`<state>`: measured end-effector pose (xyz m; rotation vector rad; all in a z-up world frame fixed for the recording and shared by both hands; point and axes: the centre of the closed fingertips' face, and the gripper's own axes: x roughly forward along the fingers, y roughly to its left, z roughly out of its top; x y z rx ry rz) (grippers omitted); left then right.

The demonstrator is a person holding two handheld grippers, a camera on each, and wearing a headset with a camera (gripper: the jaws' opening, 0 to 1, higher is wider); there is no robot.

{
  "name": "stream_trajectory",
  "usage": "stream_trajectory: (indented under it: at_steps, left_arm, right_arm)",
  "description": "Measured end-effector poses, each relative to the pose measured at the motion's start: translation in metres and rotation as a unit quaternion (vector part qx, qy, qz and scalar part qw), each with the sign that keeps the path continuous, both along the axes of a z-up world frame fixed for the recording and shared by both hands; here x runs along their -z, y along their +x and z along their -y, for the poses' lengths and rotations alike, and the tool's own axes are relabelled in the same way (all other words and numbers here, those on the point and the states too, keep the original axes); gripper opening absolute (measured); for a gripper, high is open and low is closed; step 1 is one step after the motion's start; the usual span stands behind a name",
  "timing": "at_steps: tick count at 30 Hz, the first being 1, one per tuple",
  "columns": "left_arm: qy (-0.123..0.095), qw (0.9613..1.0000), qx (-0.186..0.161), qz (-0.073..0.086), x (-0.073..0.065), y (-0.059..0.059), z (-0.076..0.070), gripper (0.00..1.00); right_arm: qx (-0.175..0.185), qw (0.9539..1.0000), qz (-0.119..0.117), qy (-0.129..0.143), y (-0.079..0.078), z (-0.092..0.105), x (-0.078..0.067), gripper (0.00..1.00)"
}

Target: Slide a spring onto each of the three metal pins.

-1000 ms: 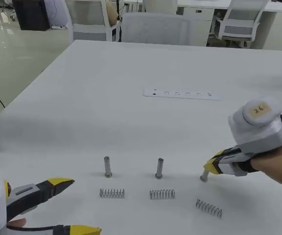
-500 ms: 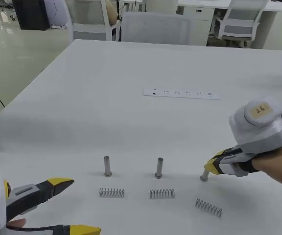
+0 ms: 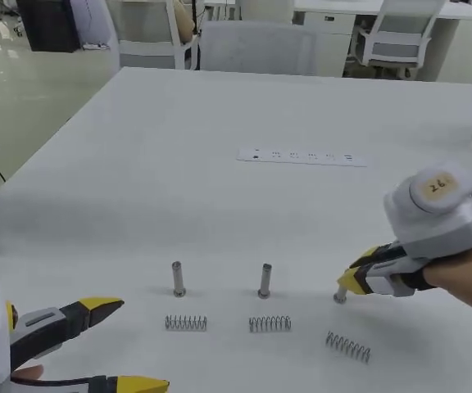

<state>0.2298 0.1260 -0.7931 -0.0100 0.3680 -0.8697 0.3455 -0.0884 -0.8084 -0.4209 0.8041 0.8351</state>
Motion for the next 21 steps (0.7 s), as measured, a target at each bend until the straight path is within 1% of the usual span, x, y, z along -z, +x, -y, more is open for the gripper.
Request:
stream_trajectory:
  at_steps: [4, 6, 12, 15, 18, 21]
  left_arm:
    - [0.0, 1.0, 0.0, 0.0, 0.0, 0.0, 0.0, 0.72]
    - [0.0, 1.0, 0.0, 0.0, 0.0, 0.0, 0.0, 0.72]
    - [0.0, 1.0, 0.0, 0.001, -0.001, 0.002, -0.001, 0.72]
    - [0.0, 1.0, 0.0, 0.002, -0.001, 0.002, -0.001, 0.72]
    - [0.001, 1.0, 0.0, 0.002, -0.001, 0.002, -0.002, 0.72]
    - [0.001, 1.0, 0.0, 0.002, -0.001, 0.002, -0.002, 0.72]
  right_arm:
    - [0.0, 1.0, 0.006, -0.002, -0.001, 0.004, -0.002, 0.2]
    - [0.001, 1.0, 0.004, 0.001, -0.003, 0.006, -0.002, 0.2]
    - [-0.001, 1.0, 0.002, -0.003, -0.007, 0.014, 0.0, 0.21]
    - [-0.003, 1.0, 0.0, -0.004, -0.012, 0.016, 0.0, 0.22]
    - [-0.004, 1.0, -0.006, 0.003, -0.017, 0.018, 0.001, 0.22]
    - [-0.01, 0.9999, -0.01, -0.001, -0.024, 0.019, 0.003, 0.22]
